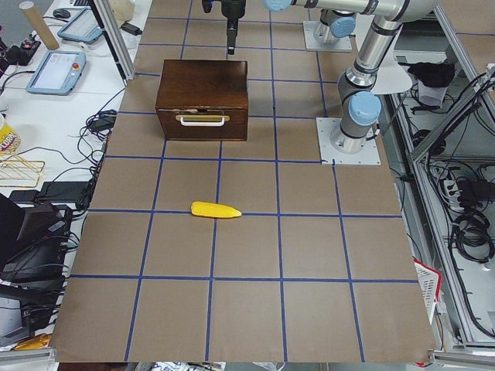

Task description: Open drawer and put corn inside

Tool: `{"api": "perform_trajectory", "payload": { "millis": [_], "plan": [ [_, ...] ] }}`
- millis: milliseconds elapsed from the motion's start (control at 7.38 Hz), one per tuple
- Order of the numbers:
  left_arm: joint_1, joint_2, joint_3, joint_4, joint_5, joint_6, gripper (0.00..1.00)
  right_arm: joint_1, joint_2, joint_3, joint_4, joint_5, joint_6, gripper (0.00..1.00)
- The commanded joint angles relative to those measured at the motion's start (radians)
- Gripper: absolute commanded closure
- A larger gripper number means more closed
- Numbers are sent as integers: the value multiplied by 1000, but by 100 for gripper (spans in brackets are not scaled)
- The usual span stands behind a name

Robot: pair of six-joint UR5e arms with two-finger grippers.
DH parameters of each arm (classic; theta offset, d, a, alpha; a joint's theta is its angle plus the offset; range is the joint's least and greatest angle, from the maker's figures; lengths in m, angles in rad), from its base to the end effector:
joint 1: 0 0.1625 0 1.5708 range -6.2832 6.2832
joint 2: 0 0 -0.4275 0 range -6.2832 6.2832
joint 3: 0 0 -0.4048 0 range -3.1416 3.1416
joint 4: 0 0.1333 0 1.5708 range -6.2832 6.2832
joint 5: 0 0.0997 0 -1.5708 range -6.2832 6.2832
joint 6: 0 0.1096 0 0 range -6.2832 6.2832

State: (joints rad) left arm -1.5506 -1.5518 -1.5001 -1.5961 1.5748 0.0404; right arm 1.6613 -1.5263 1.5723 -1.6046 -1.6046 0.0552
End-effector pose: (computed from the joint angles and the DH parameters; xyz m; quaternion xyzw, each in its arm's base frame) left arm -0.1227 -0.5042 0.5232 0.0100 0.9994 -0.0321 0.0030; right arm 0.1762 -0.5079 0.4602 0.0177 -0.9997 -0.0049 0.0173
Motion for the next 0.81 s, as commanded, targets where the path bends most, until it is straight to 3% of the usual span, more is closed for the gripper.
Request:
{"api": "perform_trajectory", "payload": {
  "millis": [0,677],
  "plan": [
    [0,-5,-2,4,-2,-1,0,0,0,0,0,0,0,0],
    [1,7,-3,1,7,7,0,0,0,0,0,0,0,0]
  ]
}}
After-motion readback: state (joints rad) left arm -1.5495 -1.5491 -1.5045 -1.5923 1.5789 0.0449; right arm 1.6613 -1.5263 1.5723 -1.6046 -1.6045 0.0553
